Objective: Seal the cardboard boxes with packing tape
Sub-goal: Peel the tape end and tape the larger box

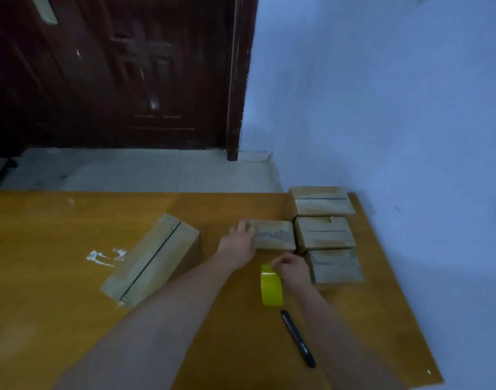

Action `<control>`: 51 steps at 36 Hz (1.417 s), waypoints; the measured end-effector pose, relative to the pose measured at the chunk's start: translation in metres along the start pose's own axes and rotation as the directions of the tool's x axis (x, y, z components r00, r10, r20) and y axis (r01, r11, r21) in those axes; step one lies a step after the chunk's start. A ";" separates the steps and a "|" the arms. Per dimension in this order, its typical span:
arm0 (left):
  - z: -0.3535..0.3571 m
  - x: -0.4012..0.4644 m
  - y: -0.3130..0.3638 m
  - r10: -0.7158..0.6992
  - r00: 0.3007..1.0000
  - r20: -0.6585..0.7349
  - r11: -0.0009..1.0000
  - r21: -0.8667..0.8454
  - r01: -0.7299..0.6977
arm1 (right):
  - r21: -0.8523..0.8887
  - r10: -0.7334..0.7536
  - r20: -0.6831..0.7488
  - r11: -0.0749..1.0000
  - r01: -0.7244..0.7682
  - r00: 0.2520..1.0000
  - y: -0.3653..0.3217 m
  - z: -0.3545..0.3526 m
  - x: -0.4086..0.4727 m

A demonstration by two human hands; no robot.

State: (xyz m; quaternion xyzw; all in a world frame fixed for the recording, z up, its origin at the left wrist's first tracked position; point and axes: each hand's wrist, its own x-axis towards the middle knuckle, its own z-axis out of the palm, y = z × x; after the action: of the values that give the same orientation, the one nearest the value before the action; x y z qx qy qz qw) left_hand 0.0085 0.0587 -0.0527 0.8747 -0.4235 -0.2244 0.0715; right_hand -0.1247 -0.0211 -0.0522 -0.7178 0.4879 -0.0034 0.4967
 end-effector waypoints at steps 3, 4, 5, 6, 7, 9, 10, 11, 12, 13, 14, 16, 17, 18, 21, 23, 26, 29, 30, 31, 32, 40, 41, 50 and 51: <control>-0.015 -0.016 -0.020 0.032 0.997 -0.076 0.999 0.004 -0.032 | -0.050 -0.027 0.047 0.998 0.030 0.999 -0.017 0.013 -0.003; -0.021 -0.021 -0.029 0.039 0.993 -0.109 0.999 0.013 -0.038 | -0.080 -0.043 0.071 0.996 0.049 0.997 -0.024 0.018 -0.003; -0.026 -0.027 -0.039 0.040 0.989 -0.141 0.999 0.022 -0.038 | -0.107 -0.066 0.095 0.991 0.077 0.993 -0.032 0.024 -0.004; -0.032 -0.035 -0.049 0.036 0.984 -0.173 0.999 0.028 -0.031 | -0.126 -0.090 0.117 0.987 0.105 0.989 -0.041 0.029 -0.003; -0.038 -0.043 -0.059 0.023 0.978 -0.205 0.999 0.032 -0.016 | -0.137 -0.114 0.139 0.981 0.134 0.984 -0.050 0.035 -0.004; -0.047 -0.061 -0.082 -0.031 0.963 -0.267 0.998 0.037 0.043 | -0.160 -0.145 0.174 0.972 0.174 0.974 -0.070 0.045 -0.003; -0.050 -0.070 -0.093 -0.079 0.954 -0.289 0.995 0.035 0.093 | -0.161 -0.160 0.189 0.968 0.191 0.969 -0.079 0.050 -0.004; -0.053 -0.080 -0.104 -0.137 0.944 -0.301 0.988 0.028 0.153 | -0.148 -0.174 0.202 0.967 0.206 0.964 -0.088 0.055 -0.003; -0.054 -0.089 -0.114 -0.202 0.933 -0.297 0.976 0.017 0.216 | -0.122 -0.184 0.216 0.969 0.213 0.959 -0.095 0.060 -0.003; -0.053 -0.098 -0.124 -0.268 0.922 -0.278 0.960 0.002 0.280 | -0.089 -0.193 0.233 0.972 0.218 0.953 -0.103 0.064 -0.004; -0.051 -0.107 -0.134 -0.332 0.910 -0.247 0.940 -0.014 0.340 | -0.062 -0.194 0.253 0.974 0.216 0.948 -0.109 0.069 -0.005; -0.042 -0.124 -0.151 -0.435 0.886 -0.162 0.900 -0.042 0.435 | -0.044 -0.189 0.297 0.977 0.211 0.936 -0.121 0.080 -0.007; -0.036 -0.131 -0.158 -0.467 0.877 -0.115 0.884 -0.054 0.464 | -0.048 -0.185 0.325 0.976 0.211 0.927 -0.126 0.086 -0.009; -0.030 -0.137 -0.163 -0.487 0.870 -0.071 0.873 -0.067 0.483 | -0.067 -0.184 0.359 0.973 0.222 0.915 -0.131 0.092 -0.012; -0.020 -0.149 -0.171 -0.493 0.870 -0.016 0.866 -0.103 0.489 | -0.152 -0.166 0.456 0.953 0.260 0.874 -0.141 0.104 -0.026; -0.021 -0.150 -0.171 -0.407 0.912 -0.042 0.912 -0.062 0.405 | -0.192 -0.131 0.476 0.950 0.248 0.870 -0.141 0.107 -0.028; -0.031 -0.145 -0.163 -0.240 0.966 -0.098 0.970 -0.003 0.241 | -0.213 -0.079 0.511 0.953 0.215 0.856 -0.139 0.108 -0.034; -0.038 -0.138 -0.151 -0.160 0.987 -0.016 0.987 0.009 0.160 | -0.204 -0.066 0.503 0.960 0.192 0.862 -0.135 0.101 -0.039; -0.038 -0.136 -0.146 -0.141 0.990 0.006 0.990 0.029 0.141 | -0.182 -0.070 0.501 0.966 0.184 0.862 -0.133 0.096 -0.041; -0.038 -0.134 -0.142 -0.123 0.992 0.020 0.991 0.056 0.122 | -0.167 -0.069 0.498 0.971 0.173 0.864 -0.130 0.091 -0.043; -0.037 -0.132 -0.138 -0.107 0.994 0.030 0.991 0.083 0.104 | -0.165 -0.064 0.497 0.972 0.166 0.866 -0.127 0.084 -0.045; -0.015 -0.112 -0.108 0.150 0.987 0.061 0.982 0.103 -0.155 | -0.218 -0.008 0.471 0.968 0.125 0.882 -0.074 0.027 -0.053; -0.012 -0.110 -0.104 0.180 0.981 0.075 0.978 0.095 -0.186 | -0.219 0.001 0.475 0.969 0.117 0.880 -0.068 0.018 -0.055; -0.009 -0.101 -0.071 0.352 0.936 0.026 0.934 -0.083 -0.349 | -0.039 -0.057 0.454 0.996 0.083 0.889 -0.062 -0.048 -0.066; -0.015 -0.102 -0.065 0.349 0.936 -0.034 0.920 -0.180 -0.349 | -0.040 -0.072 0.458 0.994 0.101 0.886 -0.068 -0.050 -0.067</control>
State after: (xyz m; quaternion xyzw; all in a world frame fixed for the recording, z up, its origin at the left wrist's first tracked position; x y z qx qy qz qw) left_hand 0.0064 0.1775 -0.0260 0.7750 -0.5502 -0.2457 0.1905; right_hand -0.1370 -0.0076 0.0537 -0.7349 0.3253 0.1579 0.5737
